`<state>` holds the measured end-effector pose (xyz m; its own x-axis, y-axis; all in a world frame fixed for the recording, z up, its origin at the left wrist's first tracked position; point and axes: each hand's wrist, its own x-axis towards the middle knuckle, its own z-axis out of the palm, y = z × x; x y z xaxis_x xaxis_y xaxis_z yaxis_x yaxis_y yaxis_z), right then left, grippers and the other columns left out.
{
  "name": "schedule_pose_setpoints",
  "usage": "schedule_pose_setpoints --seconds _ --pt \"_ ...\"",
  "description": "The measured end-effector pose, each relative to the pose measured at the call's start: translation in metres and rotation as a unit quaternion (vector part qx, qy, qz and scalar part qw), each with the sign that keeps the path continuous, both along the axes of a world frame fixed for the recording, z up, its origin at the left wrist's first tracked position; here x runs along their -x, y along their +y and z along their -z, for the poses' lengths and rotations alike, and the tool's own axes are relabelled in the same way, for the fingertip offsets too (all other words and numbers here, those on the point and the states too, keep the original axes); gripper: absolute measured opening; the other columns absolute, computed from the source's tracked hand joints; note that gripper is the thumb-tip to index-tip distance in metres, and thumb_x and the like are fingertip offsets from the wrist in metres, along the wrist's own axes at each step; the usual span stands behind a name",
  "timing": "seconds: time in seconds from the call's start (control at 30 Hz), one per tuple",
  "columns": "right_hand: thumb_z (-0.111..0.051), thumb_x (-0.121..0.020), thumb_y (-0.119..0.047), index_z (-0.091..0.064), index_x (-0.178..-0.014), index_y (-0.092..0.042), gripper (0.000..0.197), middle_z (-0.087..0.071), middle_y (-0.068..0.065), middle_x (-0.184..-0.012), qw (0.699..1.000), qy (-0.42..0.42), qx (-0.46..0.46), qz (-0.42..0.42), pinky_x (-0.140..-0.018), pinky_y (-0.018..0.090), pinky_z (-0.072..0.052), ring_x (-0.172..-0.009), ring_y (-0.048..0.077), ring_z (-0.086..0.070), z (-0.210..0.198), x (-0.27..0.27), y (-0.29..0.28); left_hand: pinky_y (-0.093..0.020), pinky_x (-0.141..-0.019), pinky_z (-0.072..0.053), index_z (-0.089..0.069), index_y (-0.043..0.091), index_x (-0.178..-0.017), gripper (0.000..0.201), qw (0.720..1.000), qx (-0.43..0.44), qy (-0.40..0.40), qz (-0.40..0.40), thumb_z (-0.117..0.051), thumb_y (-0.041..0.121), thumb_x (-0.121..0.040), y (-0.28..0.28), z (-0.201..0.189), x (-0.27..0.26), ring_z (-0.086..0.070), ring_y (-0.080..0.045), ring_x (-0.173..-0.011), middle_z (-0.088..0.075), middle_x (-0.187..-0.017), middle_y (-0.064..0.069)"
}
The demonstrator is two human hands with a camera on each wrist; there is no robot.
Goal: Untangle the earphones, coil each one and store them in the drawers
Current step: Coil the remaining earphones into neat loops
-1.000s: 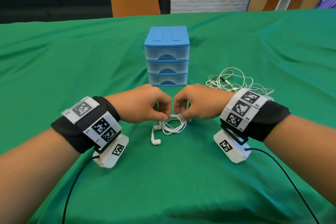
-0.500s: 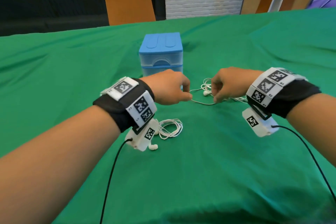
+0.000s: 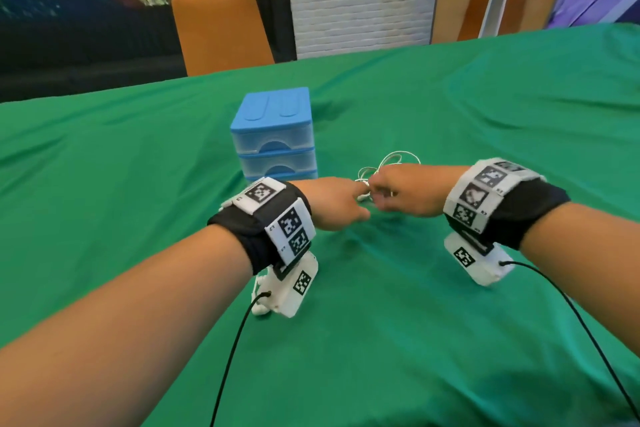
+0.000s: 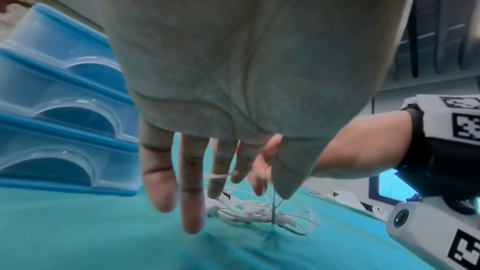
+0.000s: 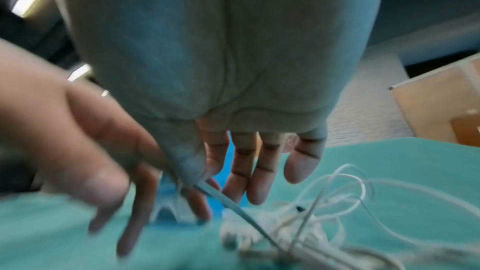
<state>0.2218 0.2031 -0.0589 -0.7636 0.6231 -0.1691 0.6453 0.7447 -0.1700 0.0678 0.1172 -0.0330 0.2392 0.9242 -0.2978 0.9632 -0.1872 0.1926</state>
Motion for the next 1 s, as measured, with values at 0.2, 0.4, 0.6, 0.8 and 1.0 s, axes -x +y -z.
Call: schedule_pose_setpoints --seconds 0.2,0.4,0.6,0.8,1.0 --pt "-0.061 -0.097 -0.017 -0.057 -0.089 -0.016 0.009 -0.062 -0.002 -0.065 0.975 0.219 0.041 0.024 -0.057 0.023 -0.044 -0.057 0.01 -0.057 -0.068 -0.018 -0.001 -0.029 -0.063 -0.041 -0.067 0.019 -0.08 0.029 0.951 -0.157 -0.244 -0.108 -0.052 0.033 -0.101 0.014 -0.008 0.025 -0.05 -0.016 -0.061 -0.061 -0.071 0.0" --pt "-0.061 -0.098 -0.023 -0.066 -0.09 -0.01 0.016 -0.055 0.005 -0.063 0.95 0.301 -0.005 0.078 -0.055 0.023 -0.04 -0.051 0.007 -0.047 -0.08 -0.041 0.011 -0.04 -0.069 -0.051 -0.055 0.02 -0.064 0.04 0.885 -0.282 -0.342 -0.146 -0.049 0.03 -0.102 0.017 -0.025 0.039 -0.05 -0.019 -0.061 -0.055 -0.059 0.002" --pt "-0.065 -0.095 -0.032 -0.067 -0.077 -0.011 0.028 -0.05 0.007 -0.059 0.903 0.405 -0.022 0.141 -0.06 0.029 -0.035 -0.058 0.019 -0.042 -0.072 -0.052 0.018 -0.025 -0.056 -0.044 -0.053 0.013 -0.073 0.034 0.828 -0.329 -0.426 -0.155 -0.046 0.023 -0.105 0.014 -0.032 0.044 -0.052 -0.017 -0.058 -0.055 -0.064 -0.002" --pt "-0.076 -0.086 -0.021 -0.055 -0.126 -0.02 0.046 -0.049 0.004 -0.056 0.912 0.386 0.127 0.062 -0.057 0.035 -0.04 -0.054 0.022 -0.049 -0.065 -0.027 -0.008 -0.026 -0.068 -0.047 -0.057 0.008 -0.086 0.025 0.799 -0.327 -0.504 -0.017 -0.045 0.016 -0.106 0.0 -0.054 0.025 -0.061 -0.017 -0.07 -0.062 -0.08 -0.012" --pt "-0.059 -0.098 -0.009 -0.056 -0.095 0.01 0.019 -0.044 0.008 -0.058 0.877 0.402 0.262 0.0 -0.045 0.025 -0.037 -0.046 0.016 -0.033 -0.049 0.018 -0.031 -0.031 -0.073 -0.048 -0.058 0.001 -0.092 0.025 0.776 -0.329 -0.536 0.033 -0.042 0.013 -0.107 -0.014 -0.074 0.016 -0.064 -0.022 -0.078 -0.064 -0.087 -0.018"
